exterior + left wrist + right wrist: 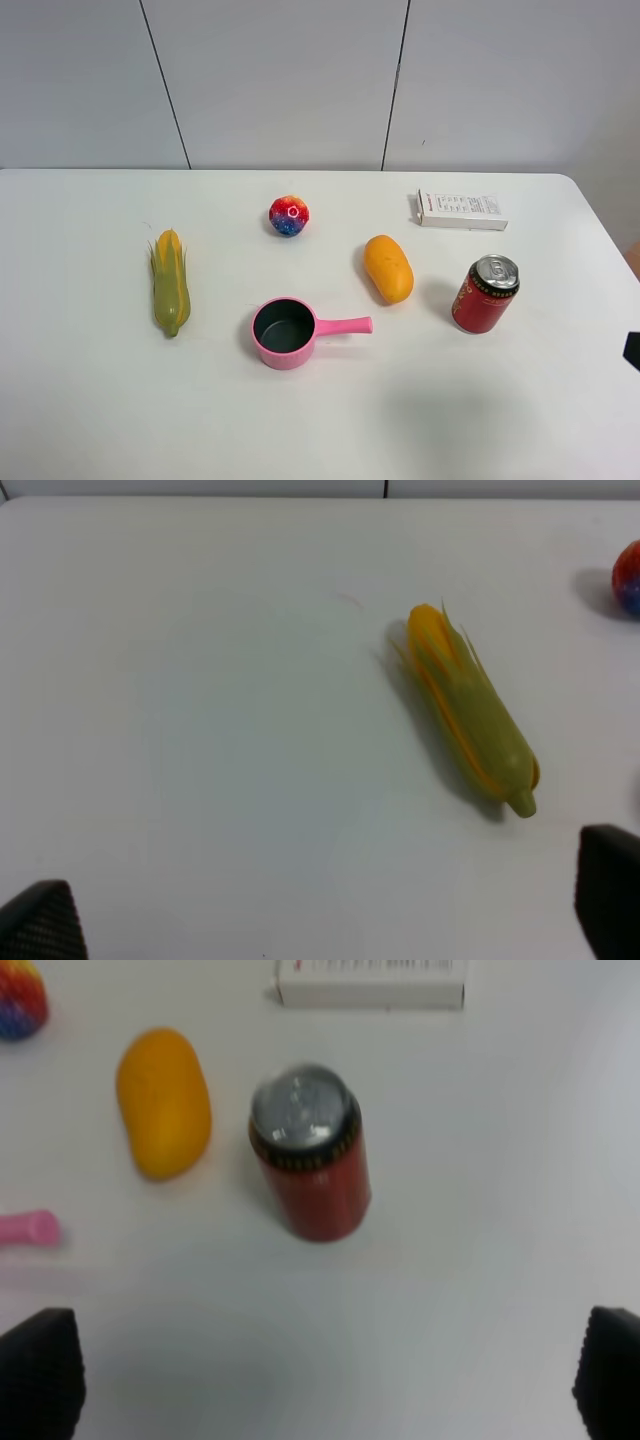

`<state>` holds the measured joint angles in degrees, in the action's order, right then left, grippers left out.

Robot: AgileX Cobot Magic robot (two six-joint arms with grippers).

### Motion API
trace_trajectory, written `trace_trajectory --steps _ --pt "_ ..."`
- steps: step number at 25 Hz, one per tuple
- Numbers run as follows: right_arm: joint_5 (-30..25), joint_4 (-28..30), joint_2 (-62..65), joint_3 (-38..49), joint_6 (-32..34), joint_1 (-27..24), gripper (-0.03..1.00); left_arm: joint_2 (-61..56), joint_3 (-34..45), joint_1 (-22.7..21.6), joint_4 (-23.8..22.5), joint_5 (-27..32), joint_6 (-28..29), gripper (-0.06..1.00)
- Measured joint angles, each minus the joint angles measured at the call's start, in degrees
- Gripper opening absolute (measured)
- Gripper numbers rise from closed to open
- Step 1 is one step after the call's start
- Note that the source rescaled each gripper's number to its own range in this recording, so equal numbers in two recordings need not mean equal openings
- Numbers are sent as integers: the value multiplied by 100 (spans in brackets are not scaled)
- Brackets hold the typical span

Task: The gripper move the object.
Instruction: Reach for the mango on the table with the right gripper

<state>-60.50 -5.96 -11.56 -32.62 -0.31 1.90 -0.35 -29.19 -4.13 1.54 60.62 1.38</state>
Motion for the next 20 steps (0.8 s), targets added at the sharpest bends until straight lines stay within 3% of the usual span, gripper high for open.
trace_trajectory --steps 14,20 --pt "-531 -310 -3768 -3313 -504 0 100 0 0 0 0 0 0 100" --pt "-831 -569 -5195 -4115 -612 0 100 0 0 0 0 0 0 100"
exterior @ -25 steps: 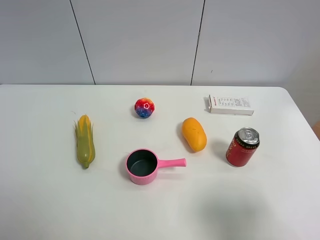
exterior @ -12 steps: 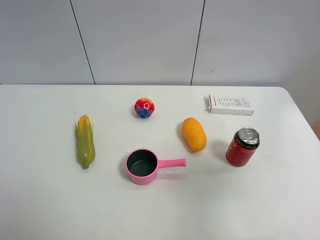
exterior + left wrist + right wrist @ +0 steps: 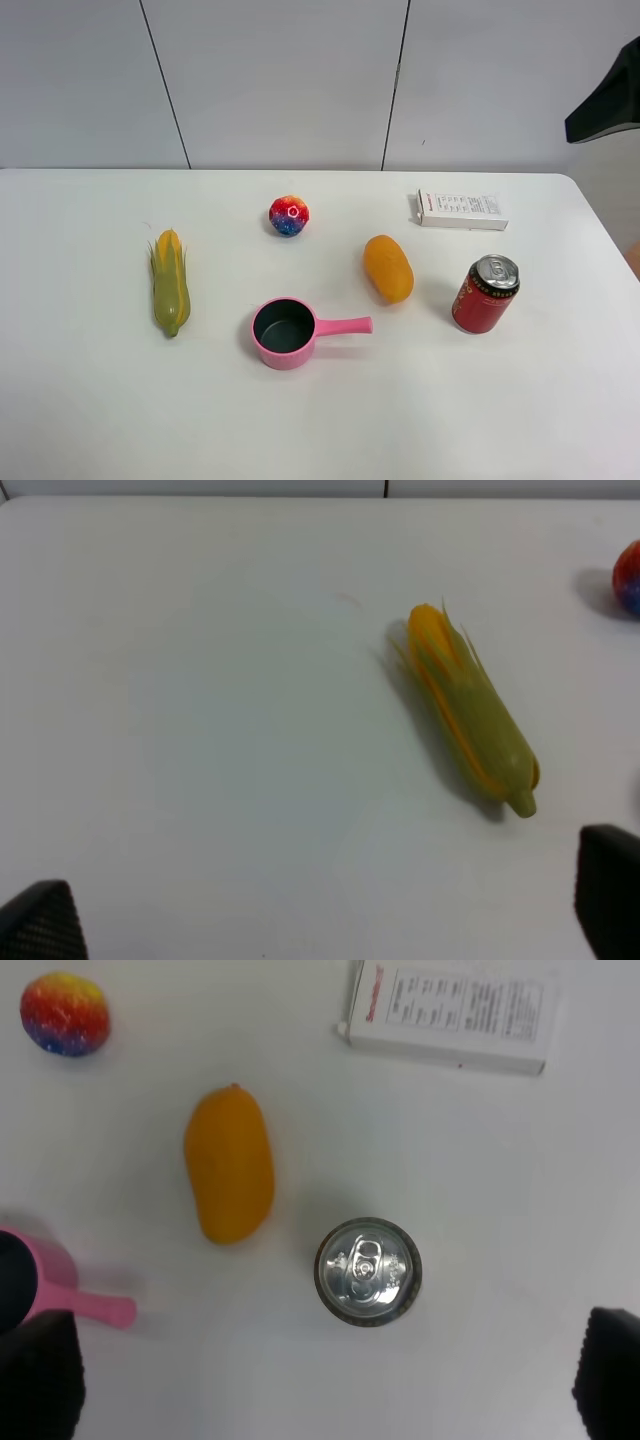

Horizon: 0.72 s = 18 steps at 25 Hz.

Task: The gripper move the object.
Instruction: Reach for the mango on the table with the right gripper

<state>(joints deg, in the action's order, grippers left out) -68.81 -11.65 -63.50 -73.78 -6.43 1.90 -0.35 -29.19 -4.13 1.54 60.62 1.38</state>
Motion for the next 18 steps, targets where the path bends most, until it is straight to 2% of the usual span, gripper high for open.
trace_trajectory --steps 8,14,16,18 --pt "116 49 -1000 -76 -138 67 100 0 0 0 0 0 0 100" --pt "642 66 -1683 -82 258 956 100 0 0 0 0 0 0 100" --pt "980 55 -2153 -82 411 1432 100 0 0 0 0 0 0 100" --pt "1075 63 -2473 -148 490 1731 100 0 0 0 0 0 0 100"
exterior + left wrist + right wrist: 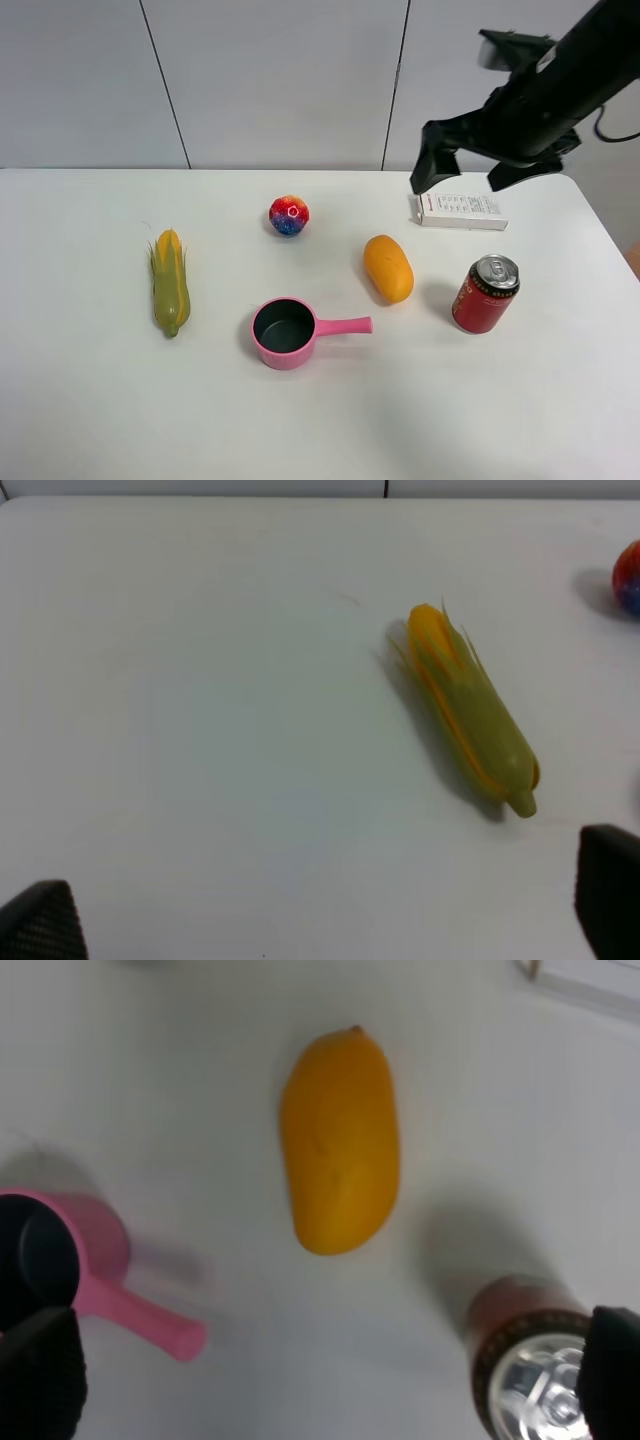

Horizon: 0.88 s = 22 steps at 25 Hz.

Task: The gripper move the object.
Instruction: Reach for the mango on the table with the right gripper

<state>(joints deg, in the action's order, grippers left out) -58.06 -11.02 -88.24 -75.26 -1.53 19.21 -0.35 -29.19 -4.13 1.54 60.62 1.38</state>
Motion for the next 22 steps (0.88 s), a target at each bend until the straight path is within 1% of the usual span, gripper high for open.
trace_trajectory --steps 4,7,9,14,17,22 --pt "40 366 -665 -389 352 488 100 0 0 0 0 0 0 100" --pt "40 629 -1048 -651 712 691 100 0 0 0 0 0 0 100" --pt "69 650 -1217 -693 829 728 100 0 0 0 0 0 0 100" --pt "72 821 -1492 -699 870 733 100 0 0 0 0 0 0 100" --pt "176 1102 -1653 -699 875 733 100 0 0 0 0 0 0 100" --pt "401 1202 -1943 -699 875 733 100 0 0 0 0 0 0 100"
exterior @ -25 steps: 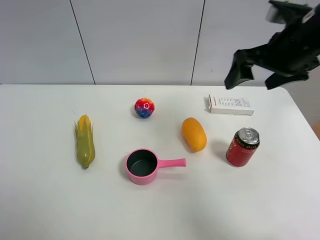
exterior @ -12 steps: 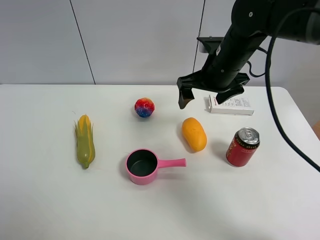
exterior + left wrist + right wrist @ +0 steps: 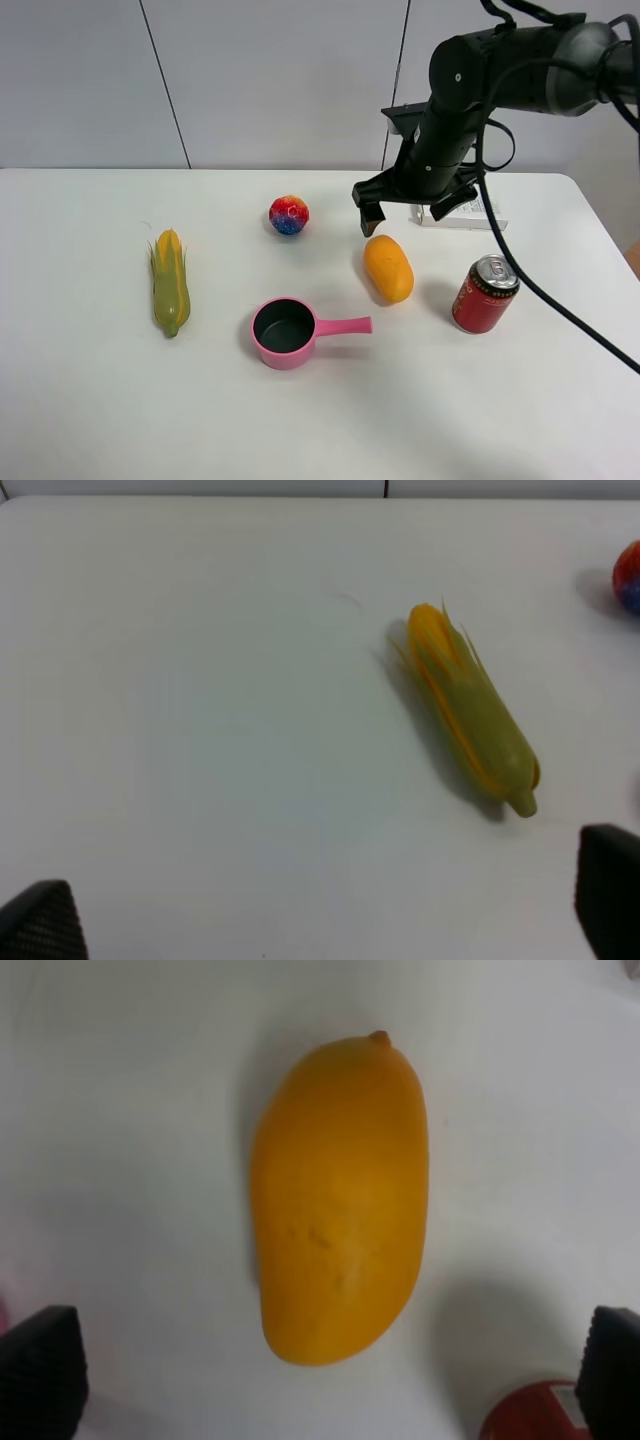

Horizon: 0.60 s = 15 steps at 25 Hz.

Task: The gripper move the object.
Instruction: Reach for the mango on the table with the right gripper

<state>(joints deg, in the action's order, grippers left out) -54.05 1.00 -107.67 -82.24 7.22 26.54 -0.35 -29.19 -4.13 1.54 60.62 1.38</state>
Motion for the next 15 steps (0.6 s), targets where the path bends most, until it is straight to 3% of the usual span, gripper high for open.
trace_trajectory --steps 15 --pt "728 -148 -1070 0 -5 0 100 0 0 0 0 0 0 100"
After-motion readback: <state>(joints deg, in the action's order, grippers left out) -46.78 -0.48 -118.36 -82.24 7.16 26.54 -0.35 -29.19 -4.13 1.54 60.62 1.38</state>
